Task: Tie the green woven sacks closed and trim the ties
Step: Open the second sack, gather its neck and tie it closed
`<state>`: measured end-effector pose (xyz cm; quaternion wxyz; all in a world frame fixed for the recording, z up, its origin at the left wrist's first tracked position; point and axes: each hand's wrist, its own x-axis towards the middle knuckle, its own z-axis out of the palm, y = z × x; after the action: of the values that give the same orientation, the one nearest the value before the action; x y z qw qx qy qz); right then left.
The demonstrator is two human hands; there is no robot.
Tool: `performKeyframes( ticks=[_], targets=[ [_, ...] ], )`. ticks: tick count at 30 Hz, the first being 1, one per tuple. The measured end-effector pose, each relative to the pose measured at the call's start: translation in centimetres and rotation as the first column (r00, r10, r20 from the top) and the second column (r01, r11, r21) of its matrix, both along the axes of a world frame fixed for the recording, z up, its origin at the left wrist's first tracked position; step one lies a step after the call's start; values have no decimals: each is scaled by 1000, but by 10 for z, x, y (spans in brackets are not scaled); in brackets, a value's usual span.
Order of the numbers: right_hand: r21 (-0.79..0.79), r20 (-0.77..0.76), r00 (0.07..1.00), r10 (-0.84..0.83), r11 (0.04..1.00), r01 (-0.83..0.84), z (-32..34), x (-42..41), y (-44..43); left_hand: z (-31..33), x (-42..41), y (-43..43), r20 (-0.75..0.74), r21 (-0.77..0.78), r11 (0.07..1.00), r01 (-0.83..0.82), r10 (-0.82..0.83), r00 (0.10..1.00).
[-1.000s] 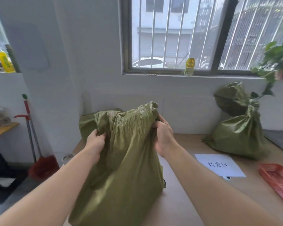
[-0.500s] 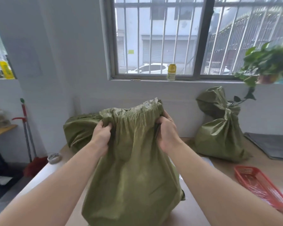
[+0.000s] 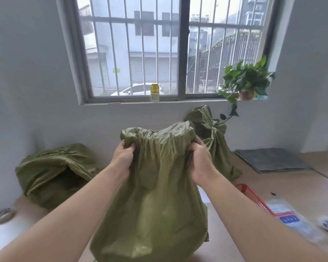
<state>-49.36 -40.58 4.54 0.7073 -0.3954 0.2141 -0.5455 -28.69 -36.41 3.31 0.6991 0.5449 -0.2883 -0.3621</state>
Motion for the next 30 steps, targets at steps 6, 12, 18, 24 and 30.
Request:
performKeyframes(
  ticks=[6,12,18,24,30],
  targets=[
    [-37,-92,959,269,961,-273,-18,-75,-14,-10,-66,-18,65,31,999,-34,32,997],
    [58,-344,887,307,950,-307,-49,-111,-42,-33,-110,-16,99,122,986,-113,101,990],
    [-6,-248,927,283,956,-294,-44,-102,-48,-33,-112,5,281,137,987,-80,39,959],
    [58,-55,978,200,979,-197,-38,-88,-56,-33,-101,16,357,78,989,-125,90,930],
    [-145,-68,983,-171,976,160,8,-90,-76,-18,-39,25,295,9,918,-397,376,878]
  ],
)
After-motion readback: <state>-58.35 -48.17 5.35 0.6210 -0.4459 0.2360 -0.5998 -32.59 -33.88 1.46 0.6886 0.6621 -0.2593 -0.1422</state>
